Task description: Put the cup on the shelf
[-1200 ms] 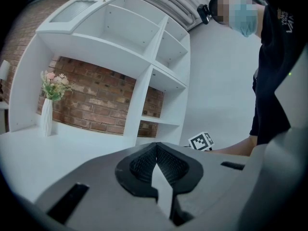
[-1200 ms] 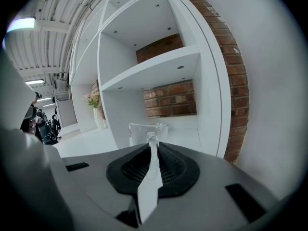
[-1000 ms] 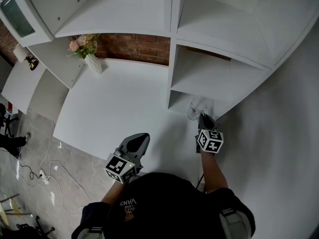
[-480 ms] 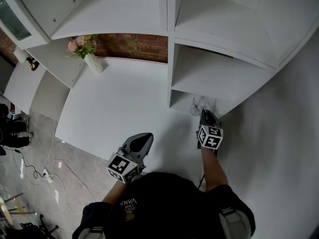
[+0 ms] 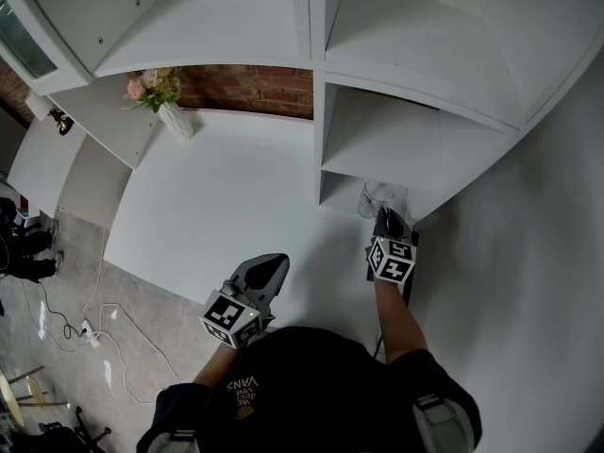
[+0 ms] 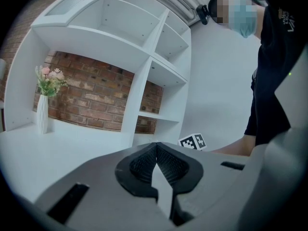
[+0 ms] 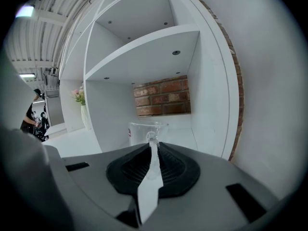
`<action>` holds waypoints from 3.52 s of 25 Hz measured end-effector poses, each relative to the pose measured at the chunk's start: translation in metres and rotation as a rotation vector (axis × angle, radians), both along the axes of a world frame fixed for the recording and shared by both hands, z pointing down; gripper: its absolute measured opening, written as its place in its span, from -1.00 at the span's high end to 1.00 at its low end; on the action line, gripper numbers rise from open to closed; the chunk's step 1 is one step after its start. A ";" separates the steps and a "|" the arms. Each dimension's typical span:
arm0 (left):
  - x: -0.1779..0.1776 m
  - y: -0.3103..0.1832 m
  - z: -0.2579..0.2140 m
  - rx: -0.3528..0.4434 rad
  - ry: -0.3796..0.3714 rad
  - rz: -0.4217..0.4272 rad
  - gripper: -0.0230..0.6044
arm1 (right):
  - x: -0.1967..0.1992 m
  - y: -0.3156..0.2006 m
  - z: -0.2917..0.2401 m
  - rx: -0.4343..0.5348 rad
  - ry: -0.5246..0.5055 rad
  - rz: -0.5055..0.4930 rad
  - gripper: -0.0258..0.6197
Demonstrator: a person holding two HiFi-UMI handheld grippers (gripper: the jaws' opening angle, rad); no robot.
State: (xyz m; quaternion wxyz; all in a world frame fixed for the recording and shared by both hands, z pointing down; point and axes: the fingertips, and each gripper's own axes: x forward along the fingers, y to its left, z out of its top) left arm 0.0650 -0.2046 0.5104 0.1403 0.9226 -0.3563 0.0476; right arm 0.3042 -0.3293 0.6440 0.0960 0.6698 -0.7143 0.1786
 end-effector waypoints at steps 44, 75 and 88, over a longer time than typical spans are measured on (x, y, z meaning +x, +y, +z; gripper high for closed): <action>0.000 -0.009 0.008 -0.023 -0.032 0.014 0.90 | -0.016 -0.070 0.005 0.004 0.047 -0.031 0.82; -0.002 -0.003 0.001 -0.003 -0.011 -0.002 0.90 | -0.013 -0.045 0.020 -0.044 0.003 -0.039 0.61; -0.011 0.010 -0.009 0.021 0.025 0.042 0.90 | -0.018 0.000 -0.018 0.019 -0.003 0.012 0.61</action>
